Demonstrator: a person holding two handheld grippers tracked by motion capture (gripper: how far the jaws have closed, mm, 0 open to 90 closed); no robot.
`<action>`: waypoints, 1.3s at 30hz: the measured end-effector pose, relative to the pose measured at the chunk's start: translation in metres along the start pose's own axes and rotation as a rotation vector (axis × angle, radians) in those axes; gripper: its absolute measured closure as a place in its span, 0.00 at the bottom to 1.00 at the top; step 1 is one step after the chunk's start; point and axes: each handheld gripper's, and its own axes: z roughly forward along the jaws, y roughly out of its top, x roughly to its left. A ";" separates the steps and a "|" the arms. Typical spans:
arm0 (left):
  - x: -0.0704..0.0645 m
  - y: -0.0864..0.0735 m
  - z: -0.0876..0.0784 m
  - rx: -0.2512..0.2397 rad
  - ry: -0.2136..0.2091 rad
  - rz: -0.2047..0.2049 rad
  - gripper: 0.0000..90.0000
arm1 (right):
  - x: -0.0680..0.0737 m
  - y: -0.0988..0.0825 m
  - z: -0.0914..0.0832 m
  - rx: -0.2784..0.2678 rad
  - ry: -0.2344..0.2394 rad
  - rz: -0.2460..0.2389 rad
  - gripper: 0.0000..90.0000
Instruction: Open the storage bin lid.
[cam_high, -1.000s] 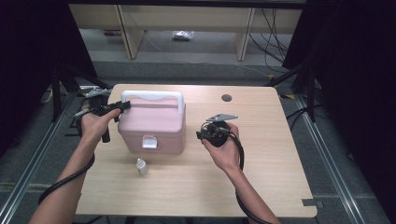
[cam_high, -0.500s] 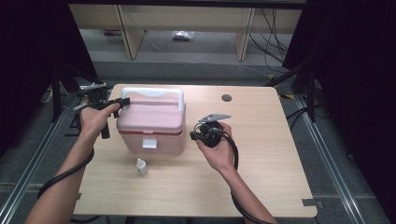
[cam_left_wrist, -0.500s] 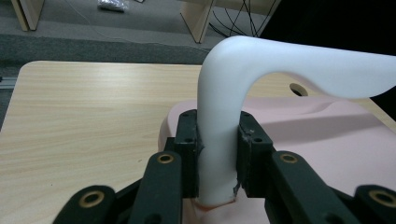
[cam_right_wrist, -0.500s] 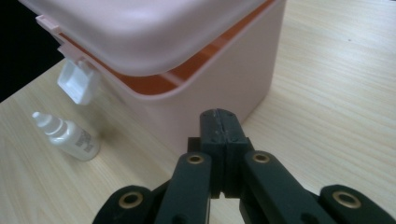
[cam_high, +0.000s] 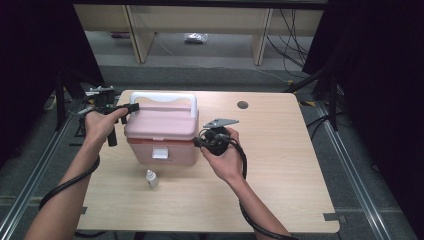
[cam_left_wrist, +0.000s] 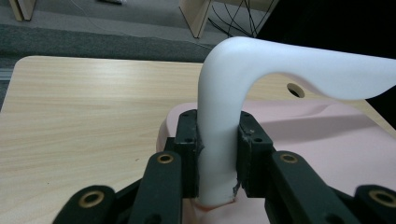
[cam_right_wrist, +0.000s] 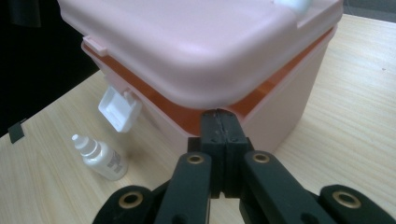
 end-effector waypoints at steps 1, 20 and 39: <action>0.001 -0.001 -0.001 -0.002 -0.005 0.008 0.81 | 0.001 0.000 0.001 -0.001 -0.001 0.001 1.00; -0.039 -0.095 -0.096 -0.122 -0.181 0.307 1.00 | 0.004 0.003 -0.002 -0.034 0.000 -0.012 1.00; -0.036 -0.100 -0.057 -0.123 -0.088 0.230 1.00 | 0.006 0.007 -0.008 -0.044 -0.010 -0.015 1.00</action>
